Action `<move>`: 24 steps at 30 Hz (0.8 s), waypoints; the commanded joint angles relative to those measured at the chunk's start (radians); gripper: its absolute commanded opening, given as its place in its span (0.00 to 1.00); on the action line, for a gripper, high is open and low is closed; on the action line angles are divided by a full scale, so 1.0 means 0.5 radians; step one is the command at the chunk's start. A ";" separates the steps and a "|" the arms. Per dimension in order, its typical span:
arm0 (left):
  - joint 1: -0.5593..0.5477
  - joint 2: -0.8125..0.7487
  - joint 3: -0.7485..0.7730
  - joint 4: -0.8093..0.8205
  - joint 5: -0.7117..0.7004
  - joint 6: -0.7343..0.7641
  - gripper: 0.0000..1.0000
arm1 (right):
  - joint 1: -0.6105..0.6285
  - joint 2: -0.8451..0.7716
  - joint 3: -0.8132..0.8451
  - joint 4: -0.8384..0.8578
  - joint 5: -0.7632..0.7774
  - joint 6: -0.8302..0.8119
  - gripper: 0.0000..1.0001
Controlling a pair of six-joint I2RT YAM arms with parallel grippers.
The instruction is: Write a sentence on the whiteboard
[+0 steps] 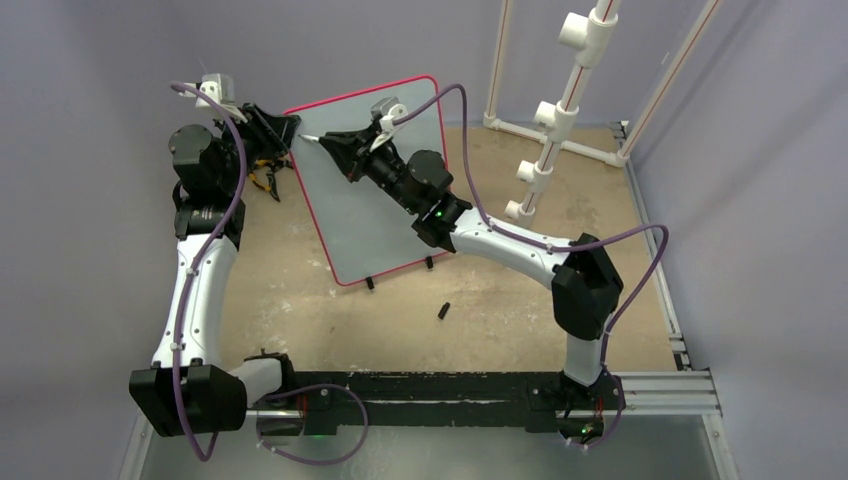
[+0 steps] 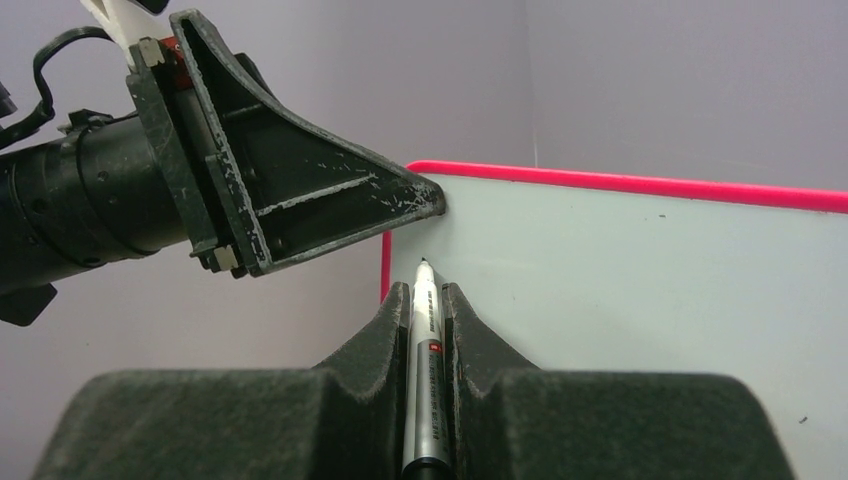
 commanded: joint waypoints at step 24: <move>0.001 -0.022 -0.013 0.045 0.064 0.022 0.32 | 0.007 -0.207 -0.169 0.178 0.012 -0.031 0.00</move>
